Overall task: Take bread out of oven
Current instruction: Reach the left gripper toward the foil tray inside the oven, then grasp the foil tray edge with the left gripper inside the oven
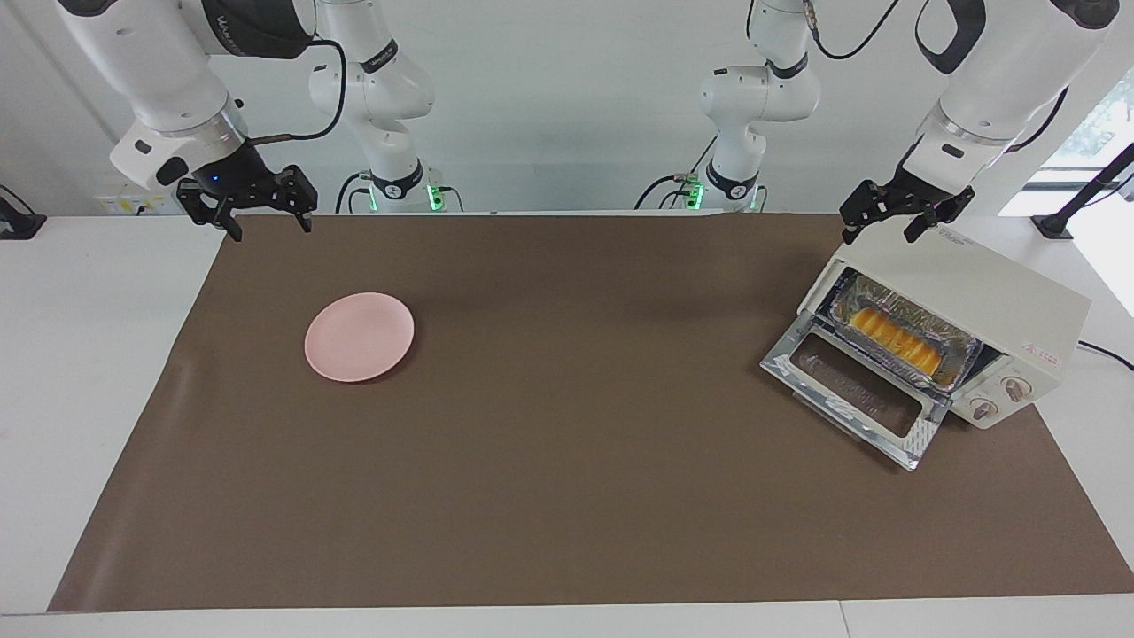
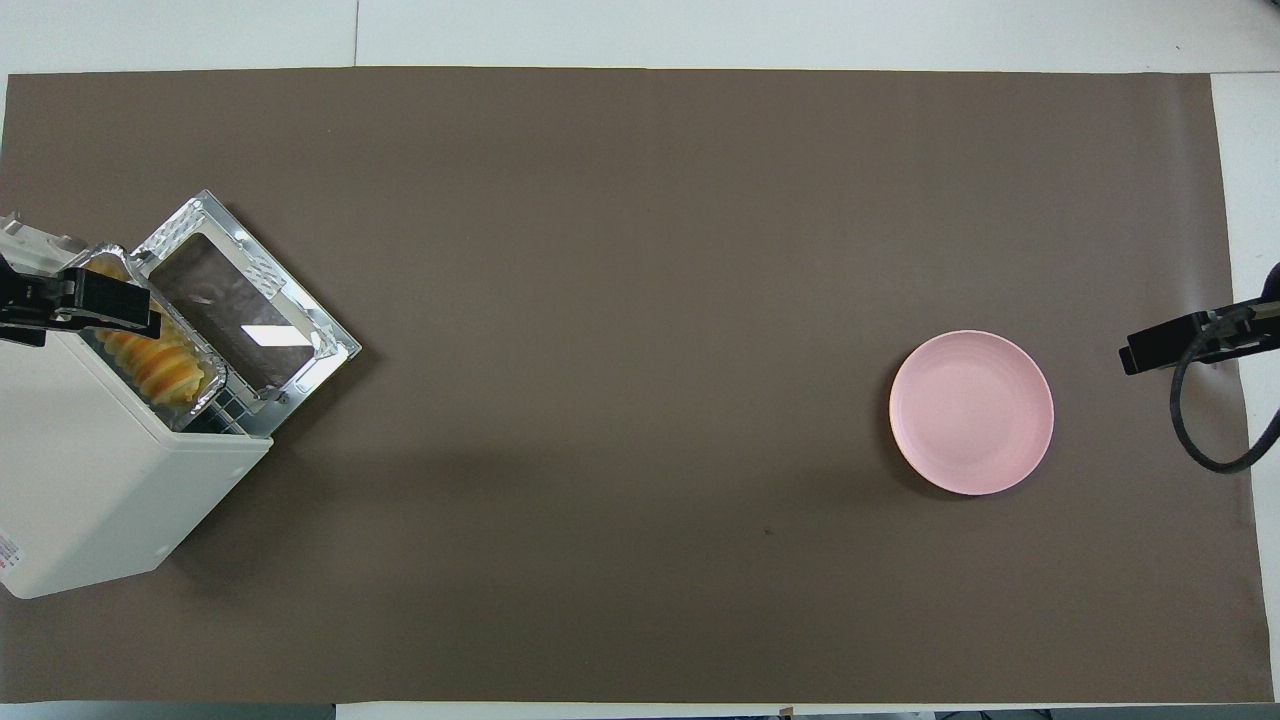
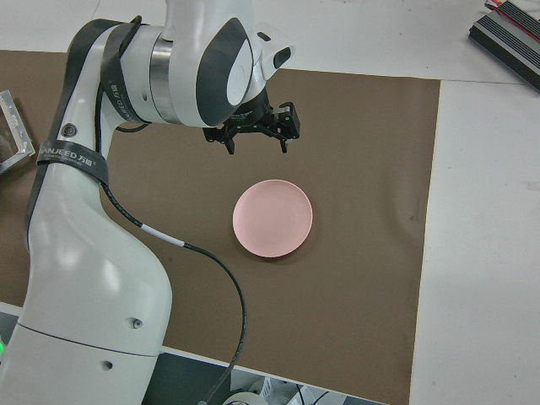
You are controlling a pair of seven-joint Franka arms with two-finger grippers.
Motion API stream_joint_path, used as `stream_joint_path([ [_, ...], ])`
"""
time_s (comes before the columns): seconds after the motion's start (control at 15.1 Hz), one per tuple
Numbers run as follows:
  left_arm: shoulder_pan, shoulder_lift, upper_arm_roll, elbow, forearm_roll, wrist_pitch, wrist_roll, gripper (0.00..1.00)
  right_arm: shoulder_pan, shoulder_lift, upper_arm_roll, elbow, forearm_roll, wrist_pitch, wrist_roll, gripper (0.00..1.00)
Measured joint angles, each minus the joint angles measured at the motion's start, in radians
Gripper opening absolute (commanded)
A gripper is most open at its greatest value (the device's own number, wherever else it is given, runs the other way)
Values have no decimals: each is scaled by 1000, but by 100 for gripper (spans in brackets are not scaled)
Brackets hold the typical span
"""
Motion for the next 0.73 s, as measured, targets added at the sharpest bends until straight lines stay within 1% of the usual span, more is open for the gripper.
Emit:
stream_joint_path([
  [0.07, 0, 11, 0, 0, 0, 12, -52, 100, 0, 0, 0, 0, 0, 0, 0, 100],
  [0.2, 0, 58, 2, 1, 11, 59, -163, 100, 0, 0, 0, 0, 0, 0, 0, 100],
  [0.46, 1, 202, 2, 1, 123, 213, -410, 100, 0, 0, 0, 0, 0, 0, 0, 100],
  [0.6, 3, 264, 4, -3, 137, 278, -474, 100, 0, 0, 0, 0, 0, 0, 0, 100],
  [0.73, 8, 290, 9, -24, 139, 322, -493, 100, 0, 0, 0, 0, 0, 0, 0, 100],
])
